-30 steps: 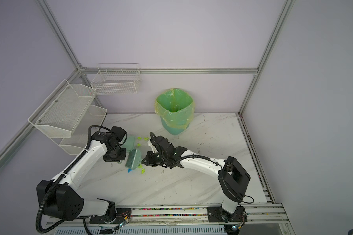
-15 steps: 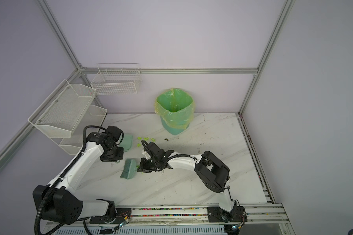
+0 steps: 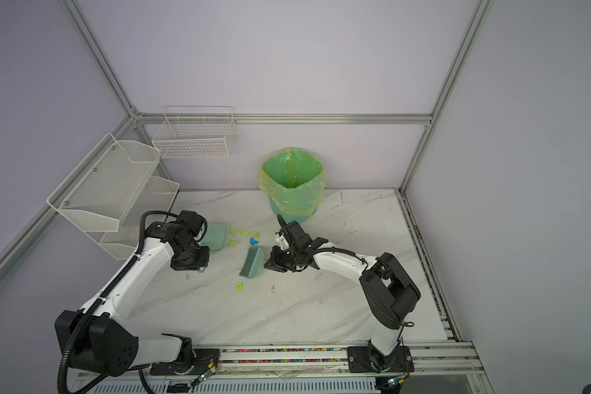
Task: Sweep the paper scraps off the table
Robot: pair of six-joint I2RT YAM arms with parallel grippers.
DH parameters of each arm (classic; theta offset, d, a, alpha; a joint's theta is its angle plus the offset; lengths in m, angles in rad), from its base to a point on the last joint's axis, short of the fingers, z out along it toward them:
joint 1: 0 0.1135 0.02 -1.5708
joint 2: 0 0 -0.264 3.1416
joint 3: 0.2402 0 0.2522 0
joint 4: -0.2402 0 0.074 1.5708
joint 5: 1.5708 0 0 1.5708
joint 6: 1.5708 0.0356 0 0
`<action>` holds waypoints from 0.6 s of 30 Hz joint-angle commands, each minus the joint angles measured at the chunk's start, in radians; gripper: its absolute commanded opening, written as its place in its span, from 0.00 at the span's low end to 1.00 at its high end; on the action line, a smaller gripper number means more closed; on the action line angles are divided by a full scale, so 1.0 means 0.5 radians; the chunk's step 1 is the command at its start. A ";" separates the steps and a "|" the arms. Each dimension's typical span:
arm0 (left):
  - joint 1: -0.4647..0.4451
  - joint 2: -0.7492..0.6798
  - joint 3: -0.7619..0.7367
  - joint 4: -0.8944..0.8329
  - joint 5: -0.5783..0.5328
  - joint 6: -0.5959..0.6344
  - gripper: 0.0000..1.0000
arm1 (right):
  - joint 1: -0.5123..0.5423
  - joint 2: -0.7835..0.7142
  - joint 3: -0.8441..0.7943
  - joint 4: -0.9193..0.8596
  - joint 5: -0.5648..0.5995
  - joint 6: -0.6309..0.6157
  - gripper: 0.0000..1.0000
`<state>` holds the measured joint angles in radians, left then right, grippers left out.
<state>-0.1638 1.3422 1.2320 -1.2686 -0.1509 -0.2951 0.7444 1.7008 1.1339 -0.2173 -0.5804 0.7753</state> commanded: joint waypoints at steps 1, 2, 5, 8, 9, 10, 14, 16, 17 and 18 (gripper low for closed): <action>0.009 -0.023 -0.040 0.058 0.092 0.024 0.00 | -0.049 -0.118 -0.108 -0.279 0.034 -0.143 0.00; 0.005 -0.025 -0.048 0.058 0.098 0.024 0.00 | -0.066 -0.150 -0.131 -0.309 0.041 -0.158 0.00; -0.006 -0.039 -0.069 0.061 0.093 0.024 0.00 | -0.103 -0.238 -0.162 -0.422 0.081 -0.201 0.00; -0.007 -0.050 -0.070 0.064 0.111 0.026 0.00 | -0.105 -0.303 -0.085 -0.545 0.134 -0.302 0.00; -0.007 -0.048 -0.068 0.063 0.115 0.029 0.00 | -0.105 -0.315 -0.034 -0.595 0.155 -0.316 0.00; -0.008 -0.048 -0.066 0.063 0.115 0.031 0.00 | -0.100 -0.327 0.013 -0.603 0.161 -0.304 0.00; -0.007 -0.047 -0.070 0.062 0.105 0.029 0.00 | -0.061 -0.376 0.128 -0.533 0.119 -0.218 0.00; -0.007 -0.051 -0.071 0.062 0.097 0.031 0.00 | -0.002 -0.354 0.173 -0.480 0.082 -0.169 0.00; -0.008 -0.052 -0.071 0.062 0.094 0.028 0.00 | 0.039 -0.337 0.196 -0.468 0.089 -0.151 0.00; -0.007 -0.046 -0.071 0.064 0.087 0.020 0.00 | 0.101 -0.304 0.229 -0.471 0.128 -0.131 0.00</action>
<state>-0.1650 1.3422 1.2263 -1.2537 -0.1078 -0.2951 0.7406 1.5429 1.2102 -0.4595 -0.5251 0.6815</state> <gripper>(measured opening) 0.049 0.111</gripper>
